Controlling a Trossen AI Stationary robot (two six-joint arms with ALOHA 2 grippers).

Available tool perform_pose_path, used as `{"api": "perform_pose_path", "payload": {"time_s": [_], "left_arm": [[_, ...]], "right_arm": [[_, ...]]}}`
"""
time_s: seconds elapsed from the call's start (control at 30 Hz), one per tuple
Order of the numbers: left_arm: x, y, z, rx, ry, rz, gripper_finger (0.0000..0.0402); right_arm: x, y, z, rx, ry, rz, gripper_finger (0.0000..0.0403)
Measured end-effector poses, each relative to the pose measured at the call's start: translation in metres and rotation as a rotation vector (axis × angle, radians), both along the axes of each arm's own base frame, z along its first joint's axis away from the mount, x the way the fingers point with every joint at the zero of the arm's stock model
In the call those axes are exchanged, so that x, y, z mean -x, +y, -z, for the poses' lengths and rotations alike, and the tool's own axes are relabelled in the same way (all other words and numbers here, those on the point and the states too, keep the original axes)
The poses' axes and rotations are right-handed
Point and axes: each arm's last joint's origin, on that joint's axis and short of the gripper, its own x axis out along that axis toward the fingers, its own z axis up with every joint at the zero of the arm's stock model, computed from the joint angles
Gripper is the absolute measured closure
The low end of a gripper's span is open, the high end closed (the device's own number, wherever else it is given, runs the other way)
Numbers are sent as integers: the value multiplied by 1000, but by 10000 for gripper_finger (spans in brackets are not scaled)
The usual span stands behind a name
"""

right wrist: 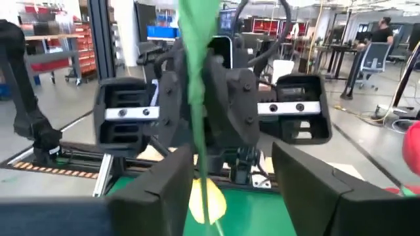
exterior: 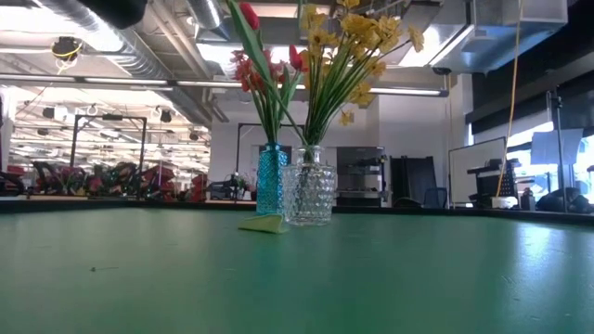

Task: Sort flowers into vase by color
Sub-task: Put the yellow flower into the transparent vase

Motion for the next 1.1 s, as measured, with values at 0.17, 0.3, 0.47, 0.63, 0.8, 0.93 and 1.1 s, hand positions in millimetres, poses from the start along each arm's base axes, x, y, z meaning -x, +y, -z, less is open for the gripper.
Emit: {"api": "perform_pose_path", "payload": {"time_s": [0.17,0.3,0.47,0.63,0.8,0.93,1.1], "left_arm": [[-11,-1,-3,-6,93,-32,401],[-12,-2,-2,2,131,-105,401],[-11,-10,0,-19,163,-183,401],[-8,-19,1,-34,192,-266,401],[-7,-23,1,-42,205,-290,401],[-7,-23,1,-42,207,-300,401],[-7,-23,1,-43,207,-299,401]], "right_arm": [[0,1,2,0,12,-40,267],[0,2,3,1,27,-60,335],[4,2,5,5,73,-70,394],[9,1,1,4,80,-83,369],[12,2,-3,0,62,-108,285],[12,2,-2,-7,70,-108,236],[12,2,-2,-17,77,-100,240]]}}
